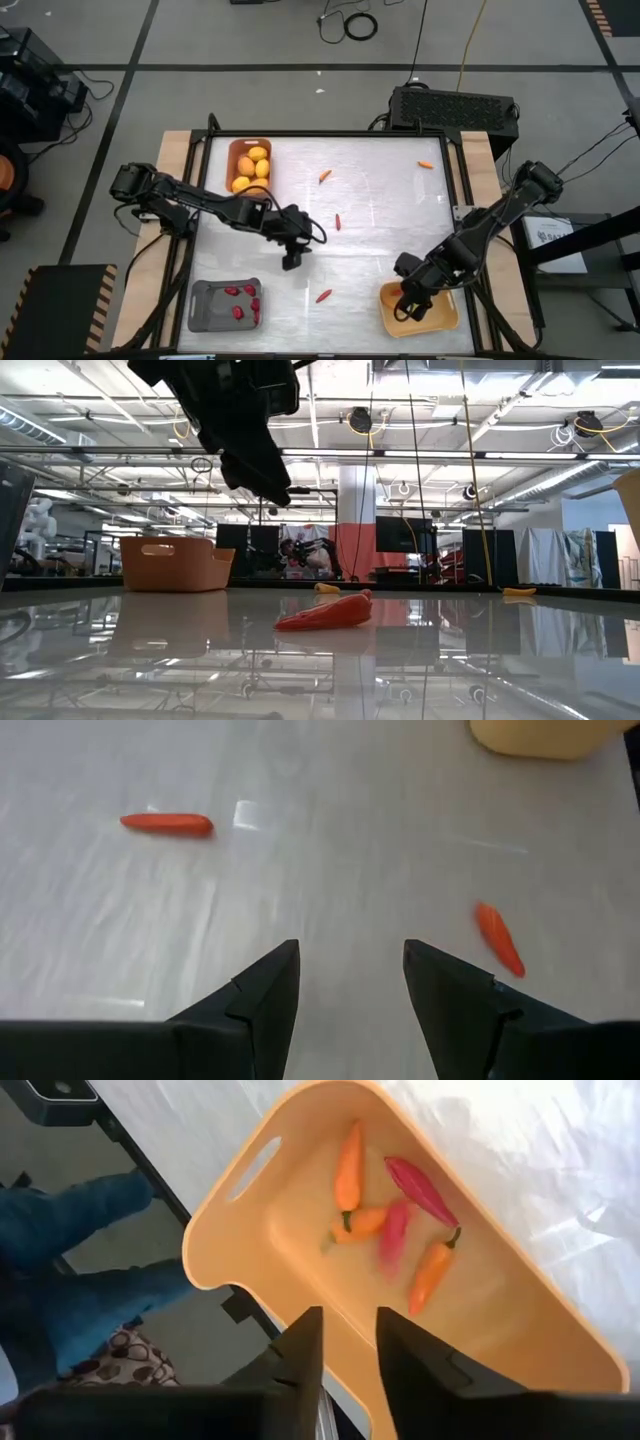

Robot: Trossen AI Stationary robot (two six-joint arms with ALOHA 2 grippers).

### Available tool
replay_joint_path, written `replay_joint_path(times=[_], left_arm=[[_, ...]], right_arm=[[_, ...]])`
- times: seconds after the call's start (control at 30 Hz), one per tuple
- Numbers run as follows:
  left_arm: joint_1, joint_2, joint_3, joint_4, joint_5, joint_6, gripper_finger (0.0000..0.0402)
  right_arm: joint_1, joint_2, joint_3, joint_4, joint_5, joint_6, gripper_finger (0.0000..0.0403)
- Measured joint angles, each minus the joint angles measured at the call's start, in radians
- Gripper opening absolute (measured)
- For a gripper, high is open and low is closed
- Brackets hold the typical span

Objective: Sort produce into baskets
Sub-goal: Put the red chili pepper into the yellow bin, then put the orange chili pepper into the yellow bin

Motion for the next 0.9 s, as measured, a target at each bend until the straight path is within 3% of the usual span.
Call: replay_joint_path(times=[0.1, 0.2, 0.4, 0.7, 0.9], left_arm=[[0.0, 0.0, 0.0, -0.034, 0.007, -0.02, 0.0187], [0.0, -0.001, 0.0, -0.072, 0.086, -0.059, 0.0187], [-0.017, -0.009, 0.0, -0.239, 0.116, -0.147, 0.0187], [-0.111, -0.052, -0.001, -0.383, -0.046, -0.191, 0.0187], [-0.176, -0.13, -0.002, -0.429, -0.165, -0.253, 0.0187]], right_arm=[[0.0, 0.0, 0.0, 0.001, -0.008, 0.0, 0.0117], [-0.003, 0.0, 0.0, 0.004, -0.024, -0.01, 0.0138], [-0.065, 0.0, 0.0, 0.005, -0.024, -0.089, 0.0149], [-0.349, 0.003, 0.0, 0.138, 0.253, -0.313, 0.0132], [-0.597, 0.07, 0.0, 0.379, 0.284, -0.525, 0.0125]])
